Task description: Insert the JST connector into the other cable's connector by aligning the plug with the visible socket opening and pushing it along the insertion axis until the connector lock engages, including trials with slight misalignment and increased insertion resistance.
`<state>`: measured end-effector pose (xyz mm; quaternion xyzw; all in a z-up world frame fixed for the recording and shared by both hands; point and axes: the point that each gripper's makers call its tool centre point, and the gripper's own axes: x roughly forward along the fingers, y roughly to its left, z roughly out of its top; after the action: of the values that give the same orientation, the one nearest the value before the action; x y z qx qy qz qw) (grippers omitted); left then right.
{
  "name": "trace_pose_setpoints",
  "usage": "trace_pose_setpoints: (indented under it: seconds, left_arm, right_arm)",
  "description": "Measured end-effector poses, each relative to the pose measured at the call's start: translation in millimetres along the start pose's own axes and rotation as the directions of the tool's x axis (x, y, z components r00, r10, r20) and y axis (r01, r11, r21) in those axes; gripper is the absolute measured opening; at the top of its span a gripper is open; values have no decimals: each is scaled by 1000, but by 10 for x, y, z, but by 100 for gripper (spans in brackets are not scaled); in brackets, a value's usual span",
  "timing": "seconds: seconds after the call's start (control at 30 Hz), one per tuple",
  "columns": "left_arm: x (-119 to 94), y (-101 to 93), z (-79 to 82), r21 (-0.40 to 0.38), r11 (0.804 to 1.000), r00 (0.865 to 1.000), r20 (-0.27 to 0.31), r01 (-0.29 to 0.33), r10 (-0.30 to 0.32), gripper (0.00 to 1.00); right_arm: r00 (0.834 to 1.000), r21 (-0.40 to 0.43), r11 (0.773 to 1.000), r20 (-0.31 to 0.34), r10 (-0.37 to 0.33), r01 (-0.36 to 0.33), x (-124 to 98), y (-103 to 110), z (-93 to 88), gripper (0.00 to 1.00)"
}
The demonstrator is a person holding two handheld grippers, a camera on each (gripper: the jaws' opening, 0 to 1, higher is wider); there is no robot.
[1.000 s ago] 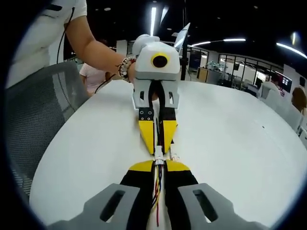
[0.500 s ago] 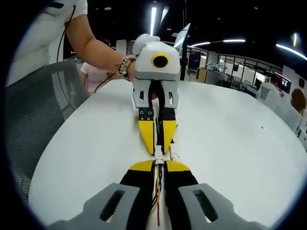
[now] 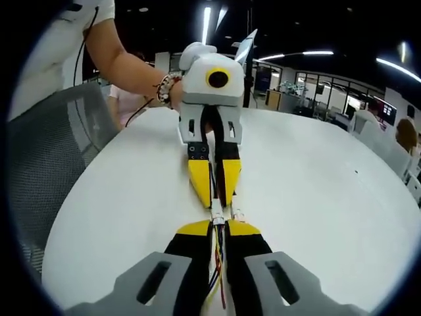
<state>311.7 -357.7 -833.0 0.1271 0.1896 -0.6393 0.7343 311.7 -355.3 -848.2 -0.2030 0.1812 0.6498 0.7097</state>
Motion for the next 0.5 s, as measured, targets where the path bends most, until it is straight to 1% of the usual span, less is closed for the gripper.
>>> trace_pose_setpoints:
  seconds: [0.17,0.3,0.5]
  left_arm:
    - [-17,-35,34,-2,1000,1000,4,2,-2,1]
    - [-29,-47,73,1,1000,1000,7,-3,3,2]
    - [-72,-32,157,10,1000,1000,22,-12,12,2]
  right_arm:
    - [1000,11,1000,11,0,0,-29,10,44,6]
    - [1000,4,1000,7,-3,3,-49,34,89,6]
    - [1000,-6,1000,1,-15,15,-82,8,103,7]
